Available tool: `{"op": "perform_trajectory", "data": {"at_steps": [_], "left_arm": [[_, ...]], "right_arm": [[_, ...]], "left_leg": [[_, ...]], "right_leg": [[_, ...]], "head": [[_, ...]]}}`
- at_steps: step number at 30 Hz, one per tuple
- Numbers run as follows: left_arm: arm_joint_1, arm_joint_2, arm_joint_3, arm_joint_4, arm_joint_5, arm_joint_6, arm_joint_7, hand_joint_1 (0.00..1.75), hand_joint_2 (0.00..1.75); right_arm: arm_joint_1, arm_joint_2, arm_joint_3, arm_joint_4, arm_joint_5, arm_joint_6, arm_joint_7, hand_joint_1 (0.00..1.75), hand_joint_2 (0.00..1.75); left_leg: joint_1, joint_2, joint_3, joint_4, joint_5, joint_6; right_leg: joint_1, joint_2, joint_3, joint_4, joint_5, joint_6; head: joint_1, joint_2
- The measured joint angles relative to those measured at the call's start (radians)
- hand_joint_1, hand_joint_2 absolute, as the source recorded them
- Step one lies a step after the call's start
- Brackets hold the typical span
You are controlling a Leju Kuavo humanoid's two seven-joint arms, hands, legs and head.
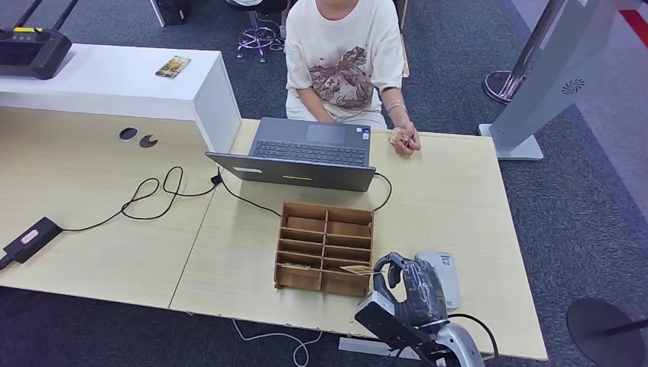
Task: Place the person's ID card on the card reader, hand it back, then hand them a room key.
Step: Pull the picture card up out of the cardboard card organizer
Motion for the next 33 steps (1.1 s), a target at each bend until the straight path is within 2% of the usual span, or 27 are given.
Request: {"op": "perform_trajectory", "data": {"at_steps": [15,23,33], "left_arm": [[0.002,0.0,0.0,0.0,0.0,0.002,-0.01,0.0,0.0],[0.001,0.0,-0.006,0.0,0.0,0.002,-0.019,0.0,0.0],[0.0,0.003,-0.02,0.0,0.0,0.0,-0.028,0.0,0.0]], "right_arm": [[-0.031,-0.007,-0.023,-0.068,-0.009,-0.009,-0.046,1.75,1.75],[-0.109,-0.035,-0.026,-0.104,-0.001,-0.035,-0.057,1.75,1.75],[-0.27,-0.088,-0.034,-0.11,-0.041,-0.04,-0.059,1.75,1.75]], "left_leg": [[0.0,0.0,0.0,0.0,0.0,0.0],[0.0,0.0,0.0,0.0,0.0,0.0],[0.0,0.0,0.0,0.0,0.001,0.0]], "right_leg": [[0.0,0.0,0.0,0.0,0.0,0.0],[0.0,0.0,0.0,0.0,0.0,0.0],[0.0,0.0,0.0,0.0,0.001,0.0]], "head": [[0.0,0.0],[0.0,0.0],[0.0,0.0]]}}
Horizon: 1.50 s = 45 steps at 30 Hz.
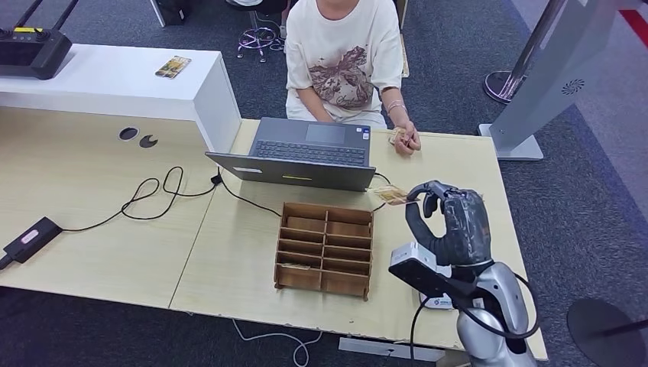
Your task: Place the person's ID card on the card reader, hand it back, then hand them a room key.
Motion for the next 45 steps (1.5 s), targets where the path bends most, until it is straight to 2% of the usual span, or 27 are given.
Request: {"op": "perform_trajectory", "data": {"at_steps": [5,11,24,34,40,45], "left_arm": [[-0.001,0.006,-0.005,0.0,0.0,-0.001,-0.019,0.0,0.0],[-0.001,0.009,-0.007,0.0,0.0,-0.002,-0.03,0.0,0.0],[-0.005,0.016,-0.028,0.0,0.0,-0.007,-0.043,0.0,0.0],[-0.004,0.018,-0.043,0.0,0.17,-0.035,-0.043,0.0,0.0],[-0.007,0.02,-0.047,0.0,0.179,-0.047,-0.043,0.0,0.0],[-0.007,0.021,-0.047,0.0,0.179,-0.05,-0.043,0.0,0.0]], "right_arm": [[-0.099,-0.021,-0.005,0.017,-0.012,0.003,0.008,1.75,1.75],[-0.253,-0.033,-0.004,0.102,0.002,0.018,0.071,1.75,1.75],[-0.533,-0.026,-0.002,0.37,0.04,0.07,0.177,1.75,1.75],[-0.764,0.03,-0.003,0.716,0.088,0.093,0.242,1.75,1.75],[-0.905,0.081,-0.004,0.936,0.088,0.104,0.278,1.75,1.75],[-0.967,0.104,-0.014,1.062,0.08,0.102,0.308,1.75,1.75]], "left_leg": [[0.0,0.0,0.0,0.0,0.0,0.0],[0.0,0.0,0.0,0.0,0.001,0.0],[0.0,0.0,0.0,0.0,0.001,0.0],[0.0,0.0,0.0,0.0,0.002,0.0],[0.0,0.0,0.0,0.0,0.003,-0.001],[0.0,0.0,0.0,0.0,0.003,-0.001]], "right_leg": [[0.0,0.0,0.0,0.0,0.0,0.0],[0.0,0.0,0.0,0.0,0.001,0.0],[0.0,0.0,0.0,0.001,0.001,0.0],[0.0,0.0,0.0,0.001,0.002,0.0],[0.0,0.0,0.0,0.001,0.002,-0.001],[0.0,0.0,0.0,0.001,0.002,-0.001]], "head": [[0.0,0.0],[0.0,0.0],[0.0,0.0],[0.0,0.0],[0.0,0.0],[0.0,0.0]]}}
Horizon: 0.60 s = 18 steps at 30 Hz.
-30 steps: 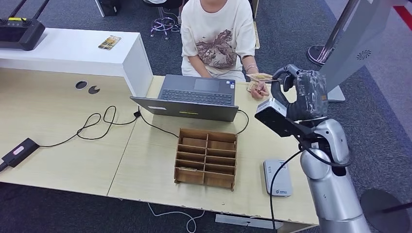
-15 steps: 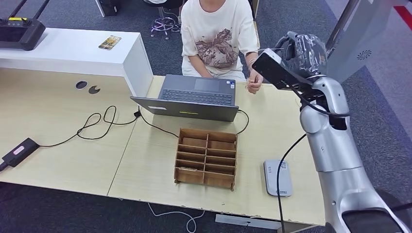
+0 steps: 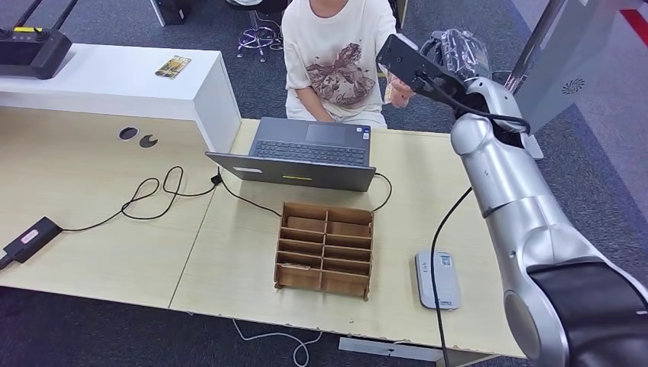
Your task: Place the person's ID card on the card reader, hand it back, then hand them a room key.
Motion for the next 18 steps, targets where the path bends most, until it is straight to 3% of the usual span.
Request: {"op": "perform_trajectory", "data": {"at_steps": [13,14,17,18], "left_arm": [[-0.001,0.004,0.0,0.0,0.0,-0.008,-0.005,0.0,0.0],[-0.001,0.004,0.0,0.0,0.0,-0.01,-0.006,0.0,0.0],[-0.001,0.004,0.0,0.0,0.0,-0.013,-0.009,0.0,0.0],[-0.001,0.005,0.0,0.0,0.0,-0.013,-0.01,0.0,0.0]], "right_arm": [[-0.042,0.01,-0.042,0.155,-0.015,-0.023,0.009,1.75,1.75],[-0.043,0.01,-0.045,0.16,-0.015,-0.024,0.011,1.64,1.75],[-0.044,0.01,-0.054,0.172,-0.017,-0.025,0.013,0.39,1.75],[-0.044,0.01,-0.056,0.175,-0.017,-0.025,0.013,0.06,1.75]], "left_leg": [[0.0,0.0,0.0,0.0,0.0,0.0],[0.0,0.0,0.0,0.0,0.0,0.0],[0.0,0.0,0.0,0.0,0.0,0.0],[0.0,0.0,0.0,0.0,0.0,0.0]], "right_leg": [[0.0,0.0,0.0,0.0,0.001,0.0],[0.0,0.0,0.0,0.0,0.001,0.0],[0.0,0.0,0.0,0.0,0.001,0.0],[0.0,0.0,0.0,0.0,0.001,0.0]], "head": [[0.0,0.0],[0.0,0.0],[0.0,0.0],[0.0,0.0]]}}
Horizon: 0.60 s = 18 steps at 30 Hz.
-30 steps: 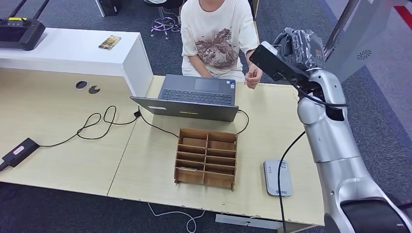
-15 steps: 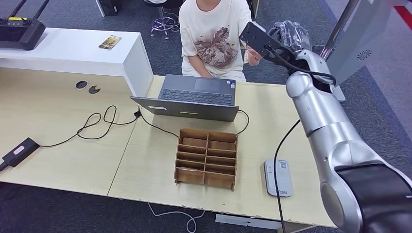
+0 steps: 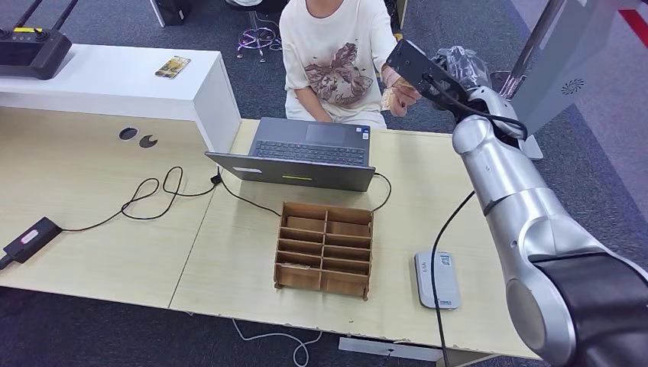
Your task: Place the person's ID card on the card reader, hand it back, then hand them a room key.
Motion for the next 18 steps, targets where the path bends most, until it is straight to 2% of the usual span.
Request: {"op": "perform_trajectory", "data": {"at_steps": [2,14,18], "left_arm": [[0.0,0.0,0.0,0.0,0.004,0.0,-0.001,0.0,0.0],[0.001,0.001,0.0,0.0,0.02,0.0,-0.002,0.0,0.0],[0.001,0.001,0.0,0.0,0.02,0.0,-0.002,0.0,0.0]], "right_arm": [[0.0,0.0,-0.003,0.006,0.0,0.0,-0.002,0.0,1.75],[-0.001,0.0,-0.01,0.017,-0.002,-0.019,-0.016,0.0,1.75],[-0.001,0.0,-0.046,0.015,-0.045,-0.059,-0.061,0.0,1.75]], "left_leg": [[0.0,0.0,0.0,0.0,0.0,0.0],[0.0,0.0,0.0,0.0,0.0,0.0],[0.0,0.0,0.0,0.0,0.0,0.0]], "right_leg": [[0.0,0.0,0.0,0.0,0.0,0.0],[0.0,0.0,0.0,0.0,0.0,0.0],[0.0,0.0,0.0,0.0,0.0,0.0]], "head": [[0.0,0.0],[0.0,0.0],[0.0,0.0]]}}
